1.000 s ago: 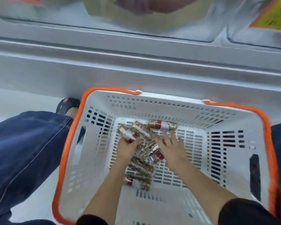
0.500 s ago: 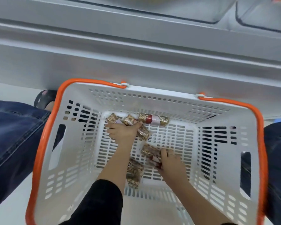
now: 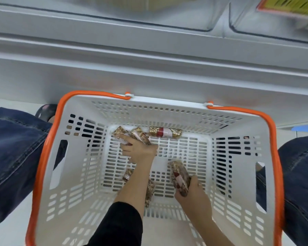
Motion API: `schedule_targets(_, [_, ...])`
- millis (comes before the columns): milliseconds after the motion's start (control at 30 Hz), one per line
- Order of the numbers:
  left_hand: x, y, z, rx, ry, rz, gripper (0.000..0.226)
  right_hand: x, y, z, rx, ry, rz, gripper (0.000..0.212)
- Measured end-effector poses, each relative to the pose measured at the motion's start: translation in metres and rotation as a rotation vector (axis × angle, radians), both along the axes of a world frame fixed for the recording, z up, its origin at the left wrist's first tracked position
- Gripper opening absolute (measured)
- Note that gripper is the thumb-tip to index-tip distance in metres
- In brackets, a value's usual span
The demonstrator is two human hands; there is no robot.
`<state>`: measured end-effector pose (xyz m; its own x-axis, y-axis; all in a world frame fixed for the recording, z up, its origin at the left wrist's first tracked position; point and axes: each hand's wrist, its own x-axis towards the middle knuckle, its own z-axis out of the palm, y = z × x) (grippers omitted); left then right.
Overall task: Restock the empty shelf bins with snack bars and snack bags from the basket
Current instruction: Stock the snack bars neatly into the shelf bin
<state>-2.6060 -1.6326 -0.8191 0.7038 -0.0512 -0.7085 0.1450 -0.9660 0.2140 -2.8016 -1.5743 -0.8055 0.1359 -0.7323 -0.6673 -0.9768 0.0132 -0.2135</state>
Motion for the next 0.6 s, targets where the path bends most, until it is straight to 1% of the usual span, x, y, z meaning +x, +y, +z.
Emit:
schedule_targets(67, [0.006,0.017,0.001,-0.057,0.010,-0.034,0.129,0.005,-0.007,0.000,0.005,-0.038,0.014,0.047])
schedule_targets(133, [0.010,0.036,0.004,-0.152,0.029,-0.056,0.127,0.012,-0.011,0.001,0.020,-0.066,-0.042,0.040])
schedule_targets(233, [0.012,0.053,0.022,-0.216,0.082,-0.024,0.118,0.023,-0.012,0.008,0.057,-0.157,-0.203,0.030])
schedule_targets(333, [0.009,0.058,0.050,-0.287,0.112,0.064,0.117,0.035,-0.018,0.026,0.049,-0.311,-0.392,0.027])
schedule_targets(467, [-0.012,0.053,0.107,-0.493,0.074,0.102,0.118,0.055,-0.038,0.077,-0.107,-0.520,-0.628,0.033])
schedule_targets(533, [-0.025,0.047,0.141,-0.637,0.045,0.118,0.121,0.062,-0.047,0.117,-0.222,-0.657,-0.692,0.032])
schedule_targets(600, [-0.039,0.044,0.174,-0.782,-0.004,0.092,0.122,0.064,-0.051,0.162,-0.325,-0.802,-0.708,0.029])
